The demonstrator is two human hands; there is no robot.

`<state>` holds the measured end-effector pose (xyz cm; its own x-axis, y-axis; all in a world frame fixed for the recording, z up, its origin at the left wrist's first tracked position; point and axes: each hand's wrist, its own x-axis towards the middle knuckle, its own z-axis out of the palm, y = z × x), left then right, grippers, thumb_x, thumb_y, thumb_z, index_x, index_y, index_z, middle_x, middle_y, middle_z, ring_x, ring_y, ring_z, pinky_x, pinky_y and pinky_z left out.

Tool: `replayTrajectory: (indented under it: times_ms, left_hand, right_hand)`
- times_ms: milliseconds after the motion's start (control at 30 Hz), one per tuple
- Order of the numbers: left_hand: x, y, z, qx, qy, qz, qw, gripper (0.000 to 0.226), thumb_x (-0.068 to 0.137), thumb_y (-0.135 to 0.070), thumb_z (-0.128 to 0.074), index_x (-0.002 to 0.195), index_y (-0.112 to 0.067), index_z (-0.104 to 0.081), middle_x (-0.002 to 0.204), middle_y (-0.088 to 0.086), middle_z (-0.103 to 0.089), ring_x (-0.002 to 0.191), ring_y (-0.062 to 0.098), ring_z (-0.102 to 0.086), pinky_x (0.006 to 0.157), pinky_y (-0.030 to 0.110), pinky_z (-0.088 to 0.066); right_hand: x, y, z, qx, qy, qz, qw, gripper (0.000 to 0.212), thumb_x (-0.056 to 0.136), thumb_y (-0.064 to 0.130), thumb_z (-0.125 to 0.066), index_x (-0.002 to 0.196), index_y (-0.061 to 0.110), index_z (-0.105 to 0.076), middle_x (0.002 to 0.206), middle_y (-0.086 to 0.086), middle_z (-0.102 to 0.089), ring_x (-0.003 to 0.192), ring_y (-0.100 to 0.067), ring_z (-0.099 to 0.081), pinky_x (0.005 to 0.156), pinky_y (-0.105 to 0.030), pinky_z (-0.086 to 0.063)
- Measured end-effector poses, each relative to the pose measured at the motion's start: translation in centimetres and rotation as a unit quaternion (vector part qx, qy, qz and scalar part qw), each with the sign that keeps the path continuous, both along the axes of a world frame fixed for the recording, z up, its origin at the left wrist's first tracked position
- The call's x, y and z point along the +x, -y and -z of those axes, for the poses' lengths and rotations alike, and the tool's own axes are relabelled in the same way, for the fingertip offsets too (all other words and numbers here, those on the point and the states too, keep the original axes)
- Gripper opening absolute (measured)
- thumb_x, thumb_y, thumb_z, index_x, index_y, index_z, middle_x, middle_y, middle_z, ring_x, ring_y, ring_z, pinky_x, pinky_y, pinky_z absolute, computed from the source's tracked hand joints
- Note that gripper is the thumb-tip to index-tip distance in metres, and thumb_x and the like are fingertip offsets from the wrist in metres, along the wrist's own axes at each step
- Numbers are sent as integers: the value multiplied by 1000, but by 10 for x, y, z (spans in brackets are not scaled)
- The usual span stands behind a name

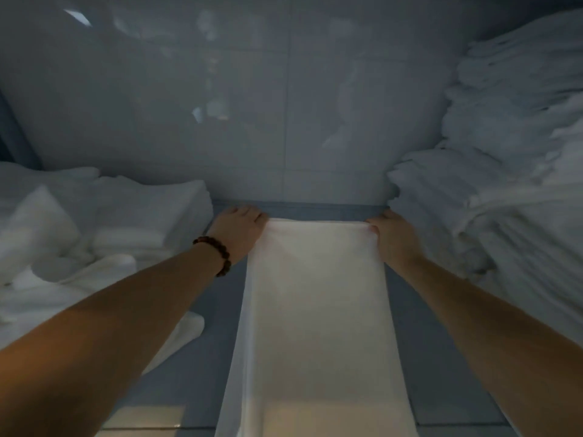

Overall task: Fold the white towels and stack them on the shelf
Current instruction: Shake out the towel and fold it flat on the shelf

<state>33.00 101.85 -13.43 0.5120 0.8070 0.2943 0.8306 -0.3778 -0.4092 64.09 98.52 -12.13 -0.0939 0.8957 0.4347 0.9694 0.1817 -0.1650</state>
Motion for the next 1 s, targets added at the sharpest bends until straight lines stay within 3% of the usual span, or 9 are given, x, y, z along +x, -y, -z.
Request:
replayTrajectory:
  times_ms: [167, 267, 367, 433, 500, 700, 867, 1000]
  left_hand:
    - [1, -55, 44, -63, -20, -47, 997, 39, 92, -13, -41, 131, -10, -40, 129, 10, -48, 115, 27, -48, 94, 38, -38]
    - [4, -74, 56, -105, -30, -77, 991, 41, 92, -17, -42, 133, -12, -37, 132, 10, -47, 119, 26, -45, 98, 38, -35]
    - [6, -71, 64, -125, -1, -112, 986, 55, 93, -15, -40, 144, -9, -21, 143, 14, -35, 133, 29, -30, 106, 41, -28]
    - [10, -56, 66, -153, 37, -121, 980, 56, 96, -16, -33, 148, -10, -12, 154, 12, -17, 143, 27, -11, 114, 43, -15]
    - [19, -34, 63, -183, 74, -109, 974, 52, 99, -21, -25, 148, -12, -11, 157, 8, -5, 145, 24, 0, 116, 42, -7]
    - [56, 64, 58, -310, 118, -44, 942, 55, 99, -34, -23, 149, -14, -9, 158, 7, 5, 145, 23, 7, 118, 41, -2]
    - [69, 149, 67, -411, 133, -30, 901, 55, 99, -35, -25, 148, -14, -13, 157, 12, -3, 144, 28, -4, 118, 39, -6]
    - [68, 177, 89, -430, 75, -57, 898, 66, 96, -50, -22, 149, -21, 5, 156, 11, 15, 143, 33, 14, 115, 49, 3]
  right_hand:
    - [-5, -54, 44, -77, -37, 23, 996, 24, 92, 1, -40, 97, -5, -63, 106, -21, -59, 98, -30, -56, 81, -33, -41]
    - [-11, -71, 59, -99, -61, 41, 992, 26, 94, 5, -38, 107, -2, -60, 110, -17, -57, 104, -30, -55, 82, -30, -39]
    - [-11, -71, 70, -128, -17, 29, 991, 37, 100, 13, -34, 133, 2, -47, 138, -15, -46, 128, -27, -42, 105, -31, -32]
    - [-11, -60, 74, -165, 66, 8, 984, 45, 102, 21, -31, 146, 12, -28, 156, -11, -20, 144, -24, -18, 118, -36, -14]
    - [-14, -40, 76, -199, 100, 1, 975, 48, 103, 29, -27, 149, 19, -21, 159, -6, -5, 147, -22, -3, 119, -39, -5]
    - [-47, 47, 72, -289, 115, -23, 950, 49, 102, 36, -22, 149, 27, -17, 160, 0, 5, 147, -22, 8, 118, -46, -3]
    - [-67, 130, 85, -319, 75, -23, 945, 49, 101, 37, -22, 149, 26, -19, 160, -1, 5, 147, -23, 9, 118, -44, 0]
    - [-68, 166, 106, -347, 76, -22, 935, 58, 100, 46, -19, 150, 26, 1, 159, -2, 13, 145, -28, 15, 118, -44, 6]
